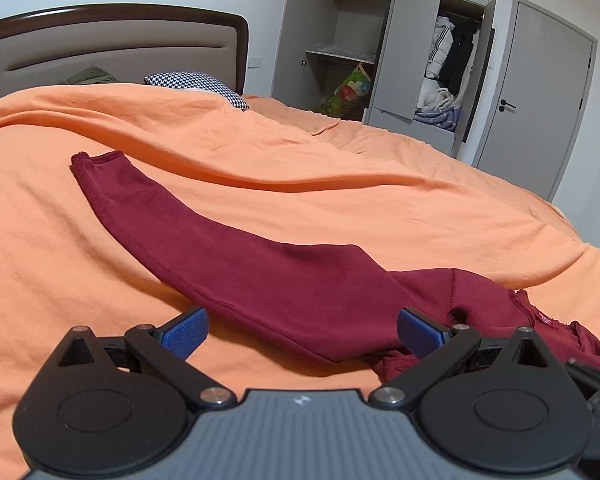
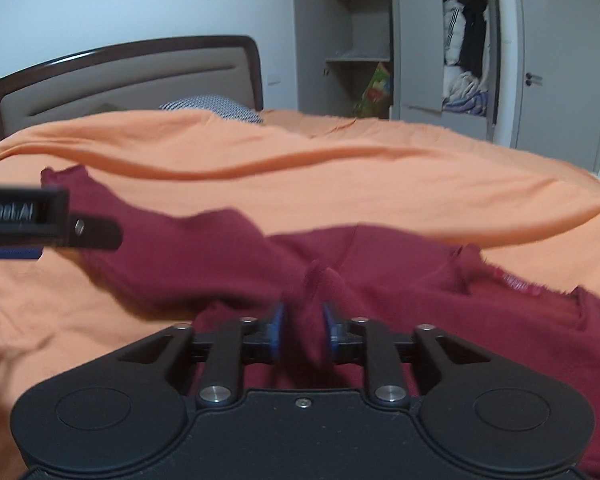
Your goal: Fold small clothes
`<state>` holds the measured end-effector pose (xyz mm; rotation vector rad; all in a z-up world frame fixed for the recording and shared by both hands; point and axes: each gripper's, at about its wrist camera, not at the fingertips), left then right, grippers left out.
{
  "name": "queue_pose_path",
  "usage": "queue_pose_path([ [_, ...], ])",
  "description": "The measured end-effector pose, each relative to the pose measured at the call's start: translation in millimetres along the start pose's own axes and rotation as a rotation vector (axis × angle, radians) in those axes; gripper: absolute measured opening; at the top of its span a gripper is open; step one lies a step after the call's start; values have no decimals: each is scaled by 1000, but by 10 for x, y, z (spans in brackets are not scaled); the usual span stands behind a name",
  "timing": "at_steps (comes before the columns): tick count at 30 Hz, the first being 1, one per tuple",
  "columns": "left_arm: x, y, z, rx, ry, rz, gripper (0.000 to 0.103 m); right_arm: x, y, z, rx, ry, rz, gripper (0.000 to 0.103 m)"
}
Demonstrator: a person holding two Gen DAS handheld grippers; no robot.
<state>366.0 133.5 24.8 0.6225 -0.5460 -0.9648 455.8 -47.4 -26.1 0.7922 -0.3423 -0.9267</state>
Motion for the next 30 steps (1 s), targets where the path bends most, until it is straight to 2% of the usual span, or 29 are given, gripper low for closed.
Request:
queue_pose_path([
  [1,10,-2,-9,-1,-3,-1,103,14,-20,-17,-9,9,-8,53],
  [2,24,-6,-15,-1,-6,-3,103,41,-35,5,-12,22,-16,65],
  [4,68,-14,-34,-6,-10,-8,103,128,-55,135,0,54,-31,73],
  [7,175,-37,-81,-10,-29,-25,103,300,-94,435,32,72,-61,98],
  [8,225,-48,-106,-15,-38,-31,103,374,-120,556,50,72,-72,102],
  [12,497,-123,-259,-39,-86,-70,103,808,-281,1032,102,5,-114,102],
  [19,1005,-357,-539,-71,-117,-176,103,1873,-656,1530,114,-283,-258,102],
  [21,1109,-450,-652,-96,-86,-209,103,2184,-732,1601,117,-348,-292,94],
  [24,1168,-600,-824,-97,-30,-251,103,2602,-804,1594,89,-427,-314,70],
  [25,1151,-644,-871,-97,-38,-247,103,2709,-823,1573,73,-446,-312,59],
  [26,1123,-674,-904,-94,-52,-232,103,2799,-846,1545,58,-452,-308,52],
  [28,1070,-703,-926,-87,-77,-208,103,2934,-891,1476,31,-413,-287,50],
  [30,1047,-717,-930,-82,-87,-200,103,2995,-920,1405,4,-334,-245,50],
])
Point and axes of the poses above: each gripper's, at about its wrist camera, not at the fingertips, and z roughly against the way its jaws point, x to its right, y to its top, and after that the axes turned 8 degrees about -x, right-handed
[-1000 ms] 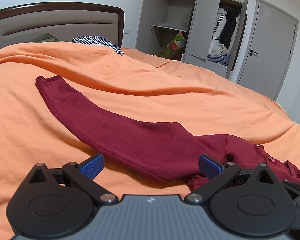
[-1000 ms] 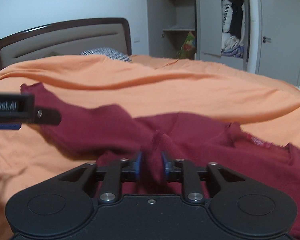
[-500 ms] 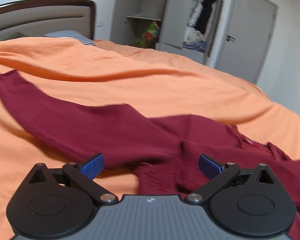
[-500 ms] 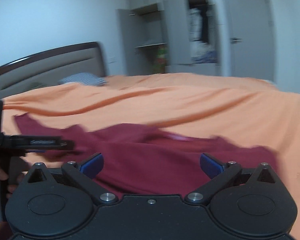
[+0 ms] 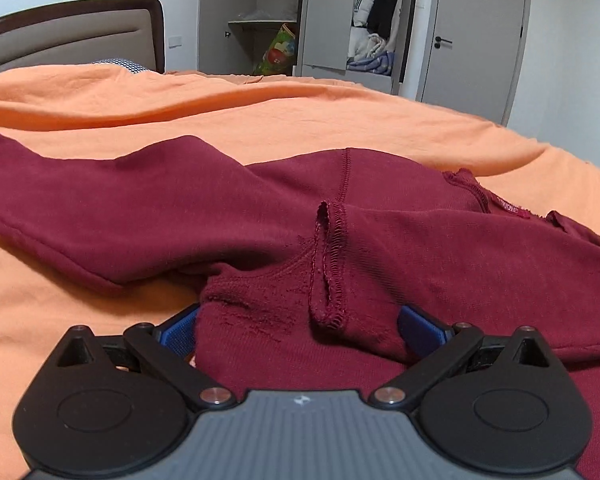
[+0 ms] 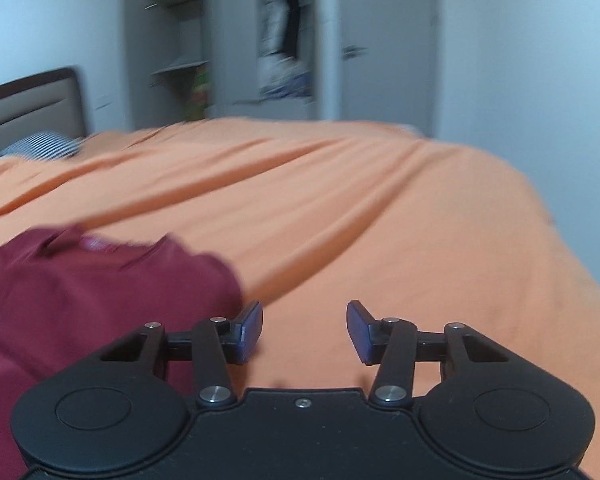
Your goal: Fold small clothes
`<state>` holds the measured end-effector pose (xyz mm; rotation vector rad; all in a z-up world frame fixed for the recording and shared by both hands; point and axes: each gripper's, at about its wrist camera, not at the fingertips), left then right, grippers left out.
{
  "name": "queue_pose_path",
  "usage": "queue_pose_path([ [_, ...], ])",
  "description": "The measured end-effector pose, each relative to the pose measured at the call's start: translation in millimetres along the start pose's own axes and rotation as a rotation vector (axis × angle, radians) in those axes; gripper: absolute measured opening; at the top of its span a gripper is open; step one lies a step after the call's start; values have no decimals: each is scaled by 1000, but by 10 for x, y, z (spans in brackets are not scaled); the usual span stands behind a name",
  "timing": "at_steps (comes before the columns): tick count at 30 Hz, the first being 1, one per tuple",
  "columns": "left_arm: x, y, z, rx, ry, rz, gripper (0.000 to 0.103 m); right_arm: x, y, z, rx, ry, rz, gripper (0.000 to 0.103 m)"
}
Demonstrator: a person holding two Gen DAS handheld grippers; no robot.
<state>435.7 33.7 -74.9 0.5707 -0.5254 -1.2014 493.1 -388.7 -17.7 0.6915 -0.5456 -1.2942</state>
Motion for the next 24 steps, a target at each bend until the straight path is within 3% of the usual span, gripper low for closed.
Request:
queue_pose_path([
  [6,-7,-22,-5,15,10,-10,103,-149,23,-156,-5,84,111,49],
  [11,-5,-34,-2,24,12,-13,103,-166,140,-310,-36,183,114,11],
  [13,-8,-38,0,27,10,-11,103,-186,168,-313,-28,191,132,12],
  [15,-12,-40,1,28,8,-10,103,-197,190,-306,-22,199,142,21],
  [17,-13,-40,0,29,10,-11,103,-191,223,-355,-28,180,130,50],
  [24,-15,-51,1,33,7,-10,103,139,203,-455,-36,163,22,49],
])
Point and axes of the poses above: each gripper's, at about its wrist camera, not at the fingertips, and z roughly against the way its jaws point, x to its right, y to its top, and after that the axes turned 8 degrees about -x, right-handed
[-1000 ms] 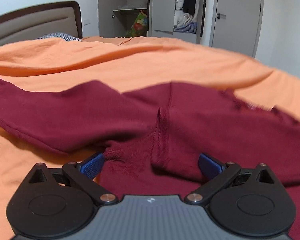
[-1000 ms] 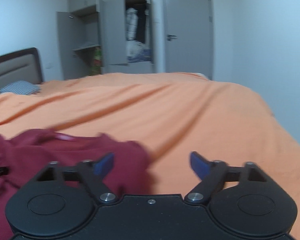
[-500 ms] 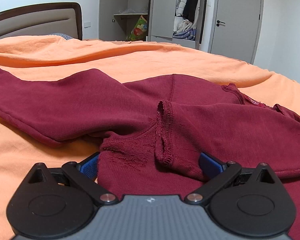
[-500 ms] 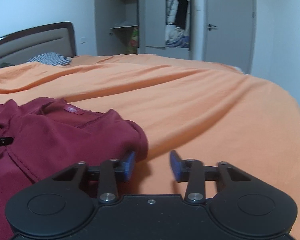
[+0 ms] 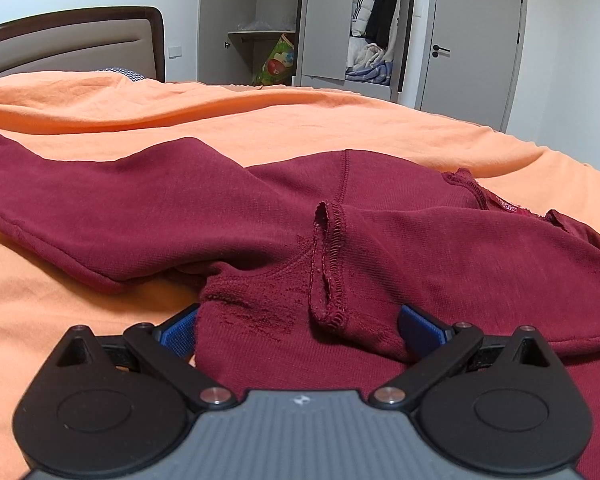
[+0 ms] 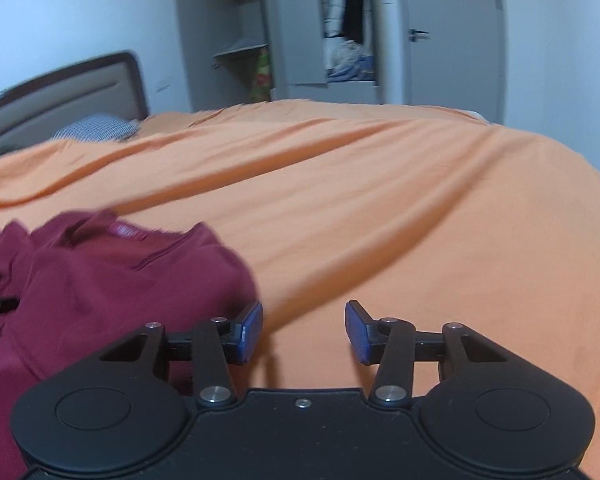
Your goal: Fold small clothes
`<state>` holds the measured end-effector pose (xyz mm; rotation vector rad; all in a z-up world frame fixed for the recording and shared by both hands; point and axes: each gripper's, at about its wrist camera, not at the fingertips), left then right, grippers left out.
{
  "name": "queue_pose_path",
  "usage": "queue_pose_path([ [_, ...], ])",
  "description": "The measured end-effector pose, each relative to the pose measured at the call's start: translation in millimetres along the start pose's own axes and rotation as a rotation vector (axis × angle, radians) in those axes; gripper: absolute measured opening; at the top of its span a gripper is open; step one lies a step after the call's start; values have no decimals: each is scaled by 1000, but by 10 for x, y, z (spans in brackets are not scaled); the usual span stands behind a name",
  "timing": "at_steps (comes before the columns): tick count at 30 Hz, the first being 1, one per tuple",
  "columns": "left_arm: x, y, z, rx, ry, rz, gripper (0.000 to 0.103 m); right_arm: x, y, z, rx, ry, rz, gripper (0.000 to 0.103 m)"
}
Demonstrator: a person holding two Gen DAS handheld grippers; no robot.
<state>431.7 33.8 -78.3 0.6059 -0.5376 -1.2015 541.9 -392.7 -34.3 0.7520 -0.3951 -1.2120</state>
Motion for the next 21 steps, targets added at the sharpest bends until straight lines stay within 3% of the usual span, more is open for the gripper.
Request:
queue_pose_path([
  [4,14,-10,-8,4,5,-4,103,93,-40,14,21,63,-76,49],
  [12,17,-14,-11,5,5,-4,103,-146,-19,-43,17,164,11,46],
  [13,20,-15,-12,5,5,-4,103,-145,-9,-67,14,178,3,43],
  [14,22,-16,-12,6,6,-5,103,-144,2,-99,6,192,-6,33],
  [15,20,-16,-11,6,5,-4,103,-146,6,-128,0,209,-11,22],
  [16,19,-16,-12,6,5,-4,103,-148,7,-143,-4,231,-16,2],
  [19,21,-17,-12,6,5,-4,103,-175,12,-86,22,235,-6,2],
  [21,20,-17,-12,6,5,-4,103,-198,38,35,75,185,21,1],
])
Point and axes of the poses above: each gripper's, at about its wrist camera, not at the fingertips, and z roughly against the way its jaws point, x to its right, y to its top, and after that the axes turned 8 degrees about -x, right-handed
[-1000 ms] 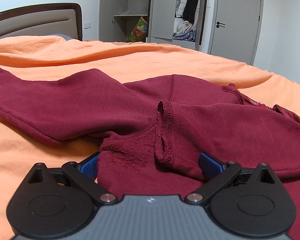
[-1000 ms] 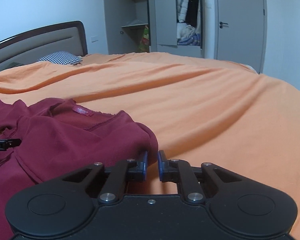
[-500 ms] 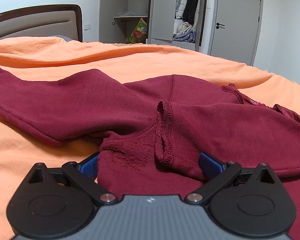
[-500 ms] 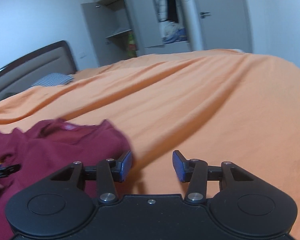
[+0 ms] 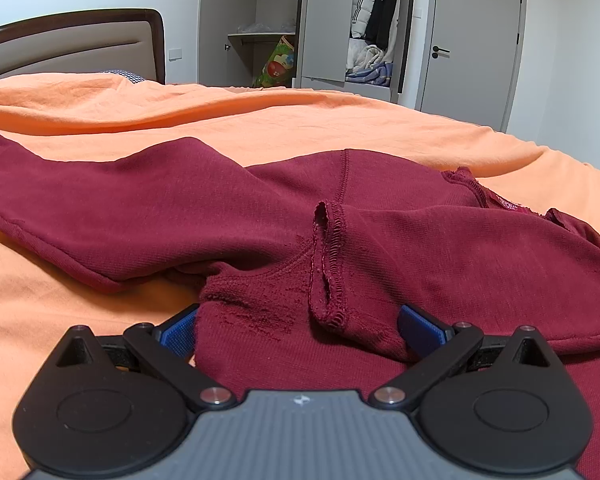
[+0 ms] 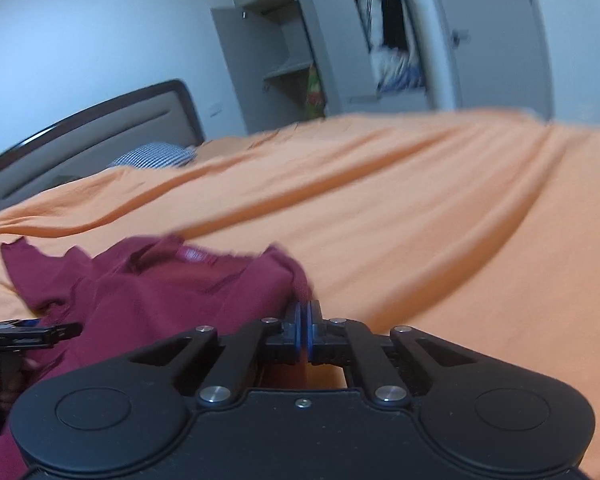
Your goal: Fold small clothes
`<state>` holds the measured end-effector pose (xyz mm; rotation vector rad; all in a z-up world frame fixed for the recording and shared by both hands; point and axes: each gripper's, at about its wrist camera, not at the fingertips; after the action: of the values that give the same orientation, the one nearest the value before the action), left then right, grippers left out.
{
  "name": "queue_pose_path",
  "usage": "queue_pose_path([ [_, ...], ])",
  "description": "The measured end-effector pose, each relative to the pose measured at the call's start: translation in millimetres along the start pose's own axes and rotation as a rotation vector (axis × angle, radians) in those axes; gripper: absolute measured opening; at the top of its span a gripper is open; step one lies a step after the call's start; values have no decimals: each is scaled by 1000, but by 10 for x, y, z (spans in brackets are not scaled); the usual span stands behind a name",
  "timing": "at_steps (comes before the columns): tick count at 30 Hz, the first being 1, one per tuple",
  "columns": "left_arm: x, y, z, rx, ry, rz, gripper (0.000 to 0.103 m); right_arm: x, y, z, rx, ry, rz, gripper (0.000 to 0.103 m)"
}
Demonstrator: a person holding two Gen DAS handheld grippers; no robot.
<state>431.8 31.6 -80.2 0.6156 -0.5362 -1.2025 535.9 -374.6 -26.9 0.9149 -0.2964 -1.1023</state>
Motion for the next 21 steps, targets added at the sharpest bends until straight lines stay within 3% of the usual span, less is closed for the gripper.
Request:
queue_pose_path([
  [7,-1,0,-1,0,0,0,103,-128,338,460,170,-155,173,1],
  [10,-2,-1,-2,0,0,0,103,-163,411,437,139,-221,251,1],
  [13,-1,0,-1,1,-1,1,103,-109,354,256,40,-280,257,4],
  [16,-2,0,-3,1,-1,1,103,-16,238,105,-32,-348,198,21],
  [18,-2,-1,-4,1,-2,1,103,37,175,109,-38,-383,128,43],
  [20,-2,-1,-5,1,-1,1,103,5,129,159,-11,-425,81,70],
  [21,0,-1,-5,2,-1,1,103,-33,98,193,12,-416,75,75],
])
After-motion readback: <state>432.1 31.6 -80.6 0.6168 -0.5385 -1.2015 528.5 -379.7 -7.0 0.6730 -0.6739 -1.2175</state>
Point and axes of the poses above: each gripper's, at about its wrist camera, not at the fingertips, and z roughly against the way its jaws point, x to its right, y to its top, and after that the axes turned 8 degrees about -x, right-handed
